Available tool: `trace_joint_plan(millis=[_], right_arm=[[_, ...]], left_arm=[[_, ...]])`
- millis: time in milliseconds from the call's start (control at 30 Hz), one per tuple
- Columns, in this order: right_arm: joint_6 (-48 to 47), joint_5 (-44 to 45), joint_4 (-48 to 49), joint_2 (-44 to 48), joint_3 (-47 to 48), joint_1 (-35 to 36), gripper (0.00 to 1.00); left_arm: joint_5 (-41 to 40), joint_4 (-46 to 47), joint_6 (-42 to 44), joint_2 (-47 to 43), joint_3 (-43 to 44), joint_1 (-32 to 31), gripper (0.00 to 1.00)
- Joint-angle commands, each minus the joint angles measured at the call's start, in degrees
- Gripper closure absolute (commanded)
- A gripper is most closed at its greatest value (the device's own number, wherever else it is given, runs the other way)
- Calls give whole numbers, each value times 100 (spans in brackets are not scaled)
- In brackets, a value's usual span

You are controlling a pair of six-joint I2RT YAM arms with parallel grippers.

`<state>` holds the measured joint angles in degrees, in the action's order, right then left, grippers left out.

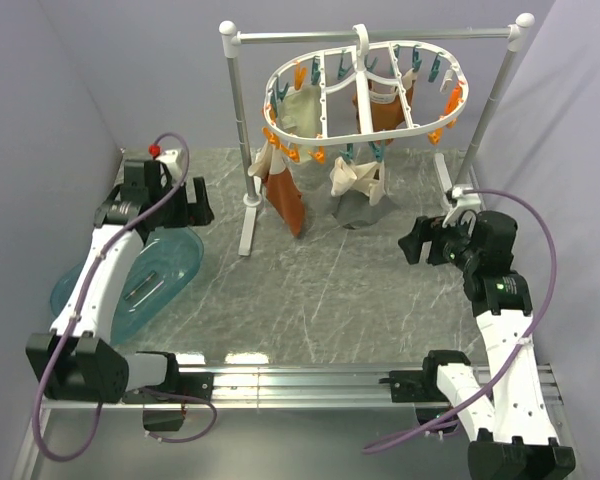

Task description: Clip the underwear to the hanger

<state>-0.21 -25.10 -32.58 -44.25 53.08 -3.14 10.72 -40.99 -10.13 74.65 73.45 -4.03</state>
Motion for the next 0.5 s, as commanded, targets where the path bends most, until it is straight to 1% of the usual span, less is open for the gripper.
trace_joint_plan(millis=[0, 200, 467], right_arm=[[-313, -47, -240, 109, -262, -73, 11], [-260, -127, -293, 355, -527, -134, 9], [-217, -92, -302, 663, -535, -231, 8]], left_arm=[[-281, 267, 205, -670, -445, 17, 1], [-369, 373, 125, -1172, -1095, 25, 1], [-413, 381, 195, -1427, -1175, 17, 1]])
